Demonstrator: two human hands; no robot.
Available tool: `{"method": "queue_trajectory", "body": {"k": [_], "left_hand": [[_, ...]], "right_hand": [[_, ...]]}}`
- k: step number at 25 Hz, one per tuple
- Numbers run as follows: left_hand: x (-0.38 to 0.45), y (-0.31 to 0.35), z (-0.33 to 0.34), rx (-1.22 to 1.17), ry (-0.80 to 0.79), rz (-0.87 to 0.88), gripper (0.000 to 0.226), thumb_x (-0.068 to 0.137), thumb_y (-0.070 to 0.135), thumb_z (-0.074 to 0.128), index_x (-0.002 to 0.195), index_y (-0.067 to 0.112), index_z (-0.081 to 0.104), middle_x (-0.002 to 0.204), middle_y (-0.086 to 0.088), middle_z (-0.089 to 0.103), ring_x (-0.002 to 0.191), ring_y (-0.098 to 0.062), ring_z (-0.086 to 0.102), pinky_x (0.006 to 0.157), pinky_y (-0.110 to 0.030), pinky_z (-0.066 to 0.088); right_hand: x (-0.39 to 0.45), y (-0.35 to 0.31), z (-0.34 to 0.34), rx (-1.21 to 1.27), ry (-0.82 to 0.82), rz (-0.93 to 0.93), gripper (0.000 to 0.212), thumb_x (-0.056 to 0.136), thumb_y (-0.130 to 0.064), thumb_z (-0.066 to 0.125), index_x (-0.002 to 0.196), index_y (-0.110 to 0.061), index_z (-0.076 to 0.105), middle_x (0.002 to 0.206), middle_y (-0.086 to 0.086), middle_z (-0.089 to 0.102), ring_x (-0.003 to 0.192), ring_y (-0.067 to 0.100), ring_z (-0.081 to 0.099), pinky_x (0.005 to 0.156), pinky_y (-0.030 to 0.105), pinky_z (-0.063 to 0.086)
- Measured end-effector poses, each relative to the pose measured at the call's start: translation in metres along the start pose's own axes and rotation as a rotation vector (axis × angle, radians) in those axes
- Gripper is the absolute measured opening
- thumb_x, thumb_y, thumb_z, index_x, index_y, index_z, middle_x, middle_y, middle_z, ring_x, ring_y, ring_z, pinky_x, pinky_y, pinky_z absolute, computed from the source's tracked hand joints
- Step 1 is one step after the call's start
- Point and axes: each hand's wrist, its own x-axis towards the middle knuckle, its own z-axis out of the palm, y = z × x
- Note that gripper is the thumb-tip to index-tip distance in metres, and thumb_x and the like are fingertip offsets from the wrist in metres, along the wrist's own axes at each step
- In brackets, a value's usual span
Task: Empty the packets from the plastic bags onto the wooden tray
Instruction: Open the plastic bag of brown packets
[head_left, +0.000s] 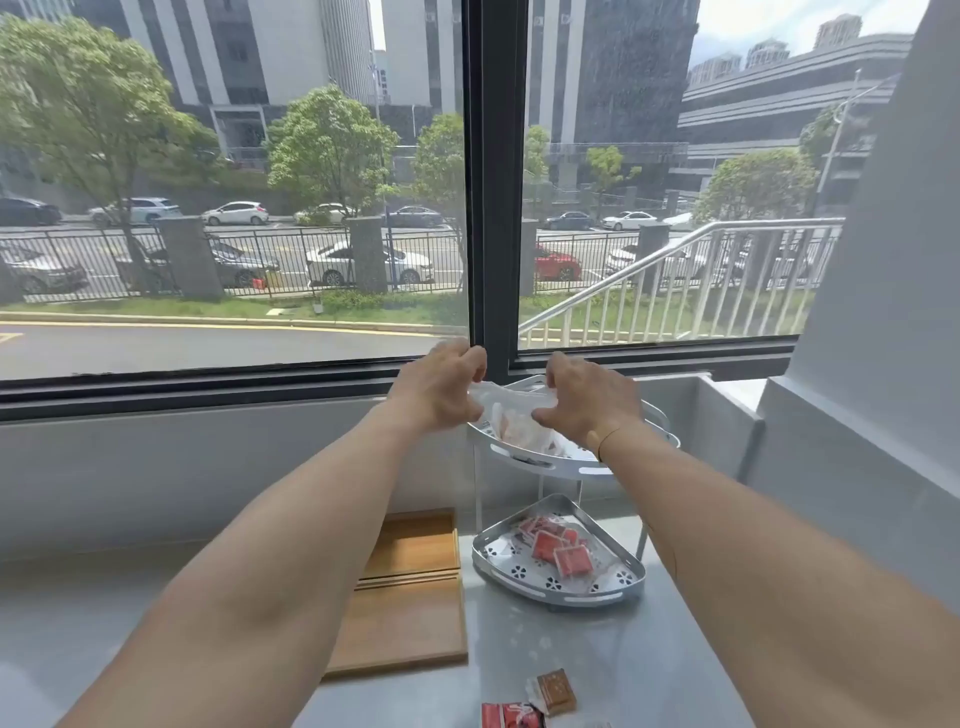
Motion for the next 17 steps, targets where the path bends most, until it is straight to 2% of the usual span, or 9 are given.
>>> {"method": "queue_trajectory", "body": {"k": [2, 4, 8, 11, 13, 17], "left_hand": [[0.01, -0.003, 0.004, 0.049, 0.005, 0.018, 0.042, 0.074, 0.026, 0.071, 0.111, 0.025, 0.049, 0.118, 0.002, 0.046, 0.112, -0.02, 0.043, 0.071, -0.032, 0.039], [0.019, -0.005, 0.011, 0.045, -0.061, 0.021, 0.051, 0.074, 0.021, 0.069, 0.119, 0.026, 0.048, 0.122, 0.001, 0.047, 0.114, -0.021, 0.043, 0.073, -0.033, 0.039], [0.028, -0.01, 0.024, 0.03, -0.138, 0.029, 0.03, 0.084, 0.015, 0.058, 0.113, 0.024, 0.052, 0.116, 0.001, 0.056, 0.108, -0.023, 0.053, 0.071, -0.035, 0.038], [0.029, -0.01, 0.025, 0.021, -0.117, 0.02, 0.013, 0.094, 0.016, 0.048, 0.103, 0.022, 0.055, 0.113, -0.001, 0.06, 0.102, -0.027, 0.057, 0.069, -0.034, 0.037], [0.028, -0.01, 0.022, 0.006, -0.098, 0.018, 0.012, 0.096, 0.015, 0.046, 0.097, 0.022, 0.055, 0.109, -0.002, 0.062, 0.098, -0.028, 0.058, 0.068, -0.034, 0.038], [0.021, -0.008, 0.003, -0.014, -0.045, 0.005, 0.012, 0.095, 0.013, 0.046, 0.099, 0.017, 0.057, 0.106, -0.005, 0.063, 0.093, -0.03, 0.057, 0.068, -0.035, 0.041]], "right_hand": [[0.009, -0.002, 0.003, -0.027, -0.039, -0.002, 0.036, 0.079, -0.044, 0.064, 0.108, -0.025, 0.054, 0.109, -0.002, 0.066, 0.096, 0.027, 0.063, 0.067, 0.033, 0.041], [0.017, 0.0, 0.012, -0.043, -0.094, 0.004, 0.031, 0.079, -0.04, 0.063, 0.108, -0.029, 0.057, 0.112, -0.002, 0.066, 0.1, 0.026, 0.062, 0.068, 0.031, 0.037], [0.02, 0.003, 0.024, -0.059, -0.119, -0.001, 0.02, 0.084, -0.034, 0.054, 0.103, -0.029, 0.059, 0.106, 0.004, 0.069, 0.094, 0.03, 0.062, 0.066, 0.032, 0.034], [0.02, 0.003, 0.023, -0.024, -0.058, 0.042, 0.016, 0.088, -0.027, 0.046, 0.091, -0.026, 0.061, 0.097, 0.007, 0.069, 0.078, 0.032, 0.055, 0.063, 0.031, 0.034], [0.02, 0.003, 0.02, -0.019, -0.002, 0.059, 0.018, 0.088, -0.024, 0.045, 0.087, -0.023, 0.063, 0.092, 0.006, 0.07, 0.071, 0.03, 0.05, 0.06, 0.03, 0.034], [0.018, -0.006, 0.006, 0.014, 0.062, 0.07, 0.019, 0.089, -0.022, 0.046, 0.087, -0.022, 0.064, 0.09, 0.006, 0.07, 0.072, 0.031, 0.053, 0.062, 0.03, 0.036]]}}
